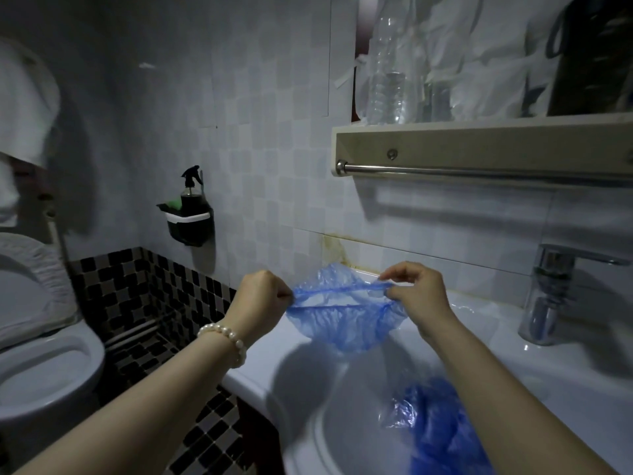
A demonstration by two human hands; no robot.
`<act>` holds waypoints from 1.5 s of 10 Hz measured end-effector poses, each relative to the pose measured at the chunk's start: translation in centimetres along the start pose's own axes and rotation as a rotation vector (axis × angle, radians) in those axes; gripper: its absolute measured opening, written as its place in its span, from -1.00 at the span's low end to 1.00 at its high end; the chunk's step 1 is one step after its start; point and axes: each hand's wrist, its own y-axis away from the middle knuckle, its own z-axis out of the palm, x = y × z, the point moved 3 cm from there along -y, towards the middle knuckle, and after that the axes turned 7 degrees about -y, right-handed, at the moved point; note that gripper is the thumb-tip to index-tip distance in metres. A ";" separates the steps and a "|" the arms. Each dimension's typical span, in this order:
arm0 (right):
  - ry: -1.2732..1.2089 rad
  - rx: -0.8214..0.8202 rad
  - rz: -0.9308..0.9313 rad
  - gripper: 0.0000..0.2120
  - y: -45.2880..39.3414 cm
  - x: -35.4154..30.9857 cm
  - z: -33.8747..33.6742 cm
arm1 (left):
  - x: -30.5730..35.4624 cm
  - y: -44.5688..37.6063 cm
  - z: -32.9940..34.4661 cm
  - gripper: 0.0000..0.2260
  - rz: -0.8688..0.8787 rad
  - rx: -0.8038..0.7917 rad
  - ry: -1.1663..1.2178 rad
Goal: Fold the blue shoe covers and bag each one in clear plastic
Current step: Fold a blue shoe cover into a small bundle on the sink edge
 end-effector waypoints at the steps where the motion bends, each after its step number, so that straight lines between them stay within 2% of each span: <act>1: 0.244 -0.131 -0.203 -0.48 0.6 -0.6 1.2 | 0.1 0.2 -0.1 -0.86 -0.070 0.039 0.063; 2: 0.821 -0.104 -0.340 -0.74 1.6 -0.5 2.6 | 0.2 0.3 0.0 -0.81 -0.094 0.036 0.078; 3: 1.160 0.034 -0.173 -0.75 2.0 0.3 2.4 | 0.8 0.6 0.3 -0.78 -0.092 -0.029 0.068; 4: 1.287 0.054 -0.115 -0.65 1.9 0.8 1.5 | 2.1 1.3 0.9 -0.79 -0.069 -0.131 -0.014; 5: 1.311 -0.019 -0.035 -0.73 1.4 0.9 1.0 | 2.7 1.2 1.1 -0.80 -0.102 -0.164 -0.073; 6: 1.066 -0.122 0.159 -0.83 0.4 0.9 0.2 | 1.5 0.1 0.6 -0.92 -0.151 -0.141 -0.065; 7: 0.732 -0.207 0.335 -0.89 -0.8 0.3 -1.3 | -0.5 -0.6 -0.2 -0.91 -0.189 -0.103 -0.157; 8: 0.722 -0.411 0.358 -0.82 -0.9 -1.0 -2.4 | -1.4 -1.2 -0.2 -0.80 -0.063 -0.342 -0.210; 9: 1.065 -0.760 0.403 -0.75 -0.8 -1.9 -1.8 | -0.6 -1.7 -0.5 -0.71 0.035 -0.739 -0.295; 10: 1.137 -0.566 0.175 -0.79 -3.0 -4.7 -0.7 | 0.9 -4.1 -3.5 -0.72 0.075 -0.413 -0.241; 11: 0.710 0.580 -0.782 -0.84 -2.8 -10.2 -2.6 | 1.6 -4.3 -9.8 -0.83 0.327 0.845 -0.085; 12: 0.640 0.391 -0.748 -0.77 -2.0 -8.1 -1.2 | -0.4 -5.0 -7.9 -0.87 0.469 0.728 -0.306; 13: 1.062 -0.625 0.045 -0.70 -2.0 0.4 1.0 | -4.2 -4.9 -2.2 -0.85 0.303 -0.155 -0.471; 14: 0.791 -0.461 0.052 -0.72 -3.3 1.0 -0.1 | -5.3 -3.5 -1.0 -0.90 0.250 -0.319 -0.377; 15: 0.622 -0.285 -0.049 -0.72 -4.7 0.0 -0.2 | -5.4 -4.1 -2.1 -0.94 0.218 -0.133 -0.212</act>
